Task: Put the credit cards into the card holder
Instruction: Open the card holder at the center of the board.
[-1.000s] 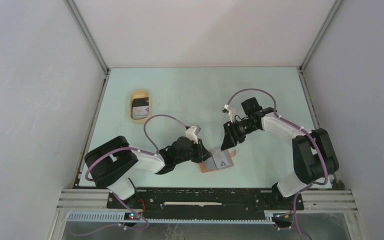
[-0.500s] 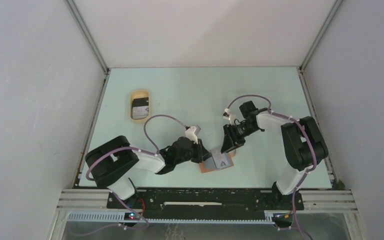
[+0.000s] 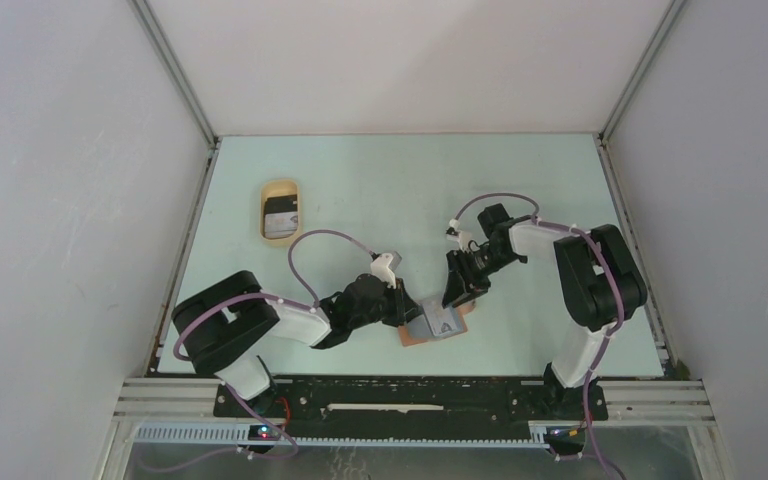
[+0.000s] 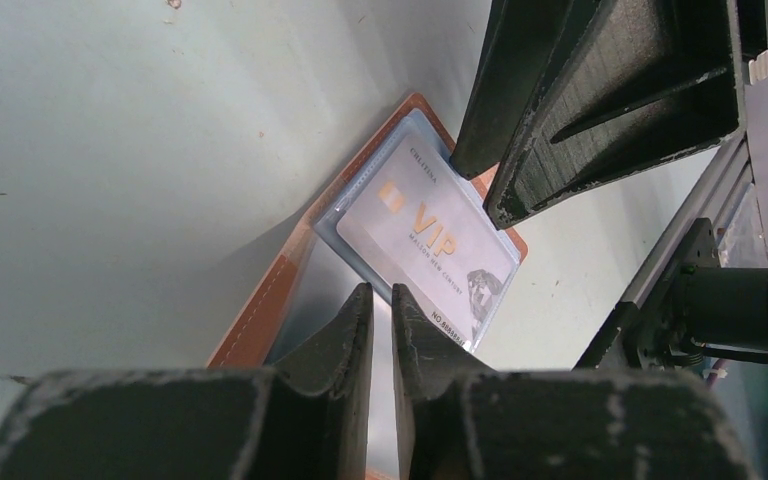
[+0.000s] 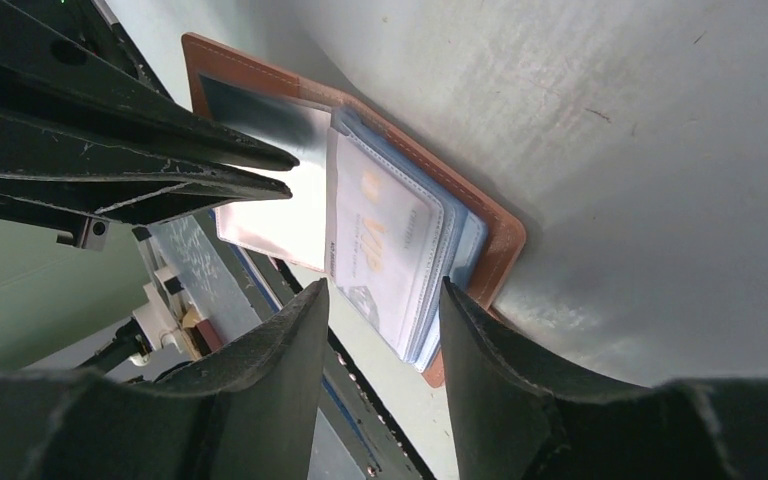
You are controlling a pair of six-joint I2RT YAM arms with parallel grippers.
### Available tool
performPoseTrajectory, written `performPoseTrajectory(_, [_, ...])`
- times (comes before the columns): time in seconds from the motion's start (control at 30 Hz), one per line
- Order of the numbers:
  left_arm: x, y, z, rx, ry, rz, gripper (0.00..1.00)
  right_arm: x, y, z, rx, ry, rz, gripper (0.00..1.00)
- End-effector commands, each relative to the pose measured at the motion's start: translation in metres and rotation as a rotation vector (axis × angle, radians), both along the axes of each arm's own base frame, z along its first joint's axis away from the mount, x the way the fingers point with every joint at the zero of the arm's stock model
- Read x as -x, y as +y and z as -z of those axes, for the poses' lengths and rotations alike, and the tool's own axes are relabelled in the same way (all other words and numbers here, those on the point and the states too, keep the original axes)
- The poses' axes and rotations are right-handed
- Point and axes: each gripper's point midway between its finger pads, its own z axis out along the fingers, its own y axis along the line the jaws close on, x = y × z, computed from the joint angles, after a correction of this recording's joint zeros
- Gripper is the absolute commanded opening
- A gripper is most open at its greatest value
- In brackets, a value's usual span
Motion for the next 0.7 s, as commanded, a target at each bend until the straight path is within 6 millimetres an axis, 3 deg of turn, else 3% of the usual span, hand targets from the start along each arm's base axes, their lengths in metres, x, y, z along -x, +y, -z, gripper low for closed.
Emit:
performPoseTrajectory(0.0, [-0.001,0.002,0.003,-0.005,-0.017,-0.007,0.16,-0.009,0.001,-0.001,0.004,0.002,0.016,0.53])
performPoseTrajectory(0.2, [-0.001,0.002,0.004,-0.007,-0.015,-0.006,0.16,-0.006,0.003,0.002,-0.006,0.033,0.017,0.54])
performPoseTrajectory(0.67, [-0.002,0.002,0.008,-0.013,-0.001,-0.014,0.15,0.001,0.014,-0.012,-0.105,0.085,0.003,0.52])
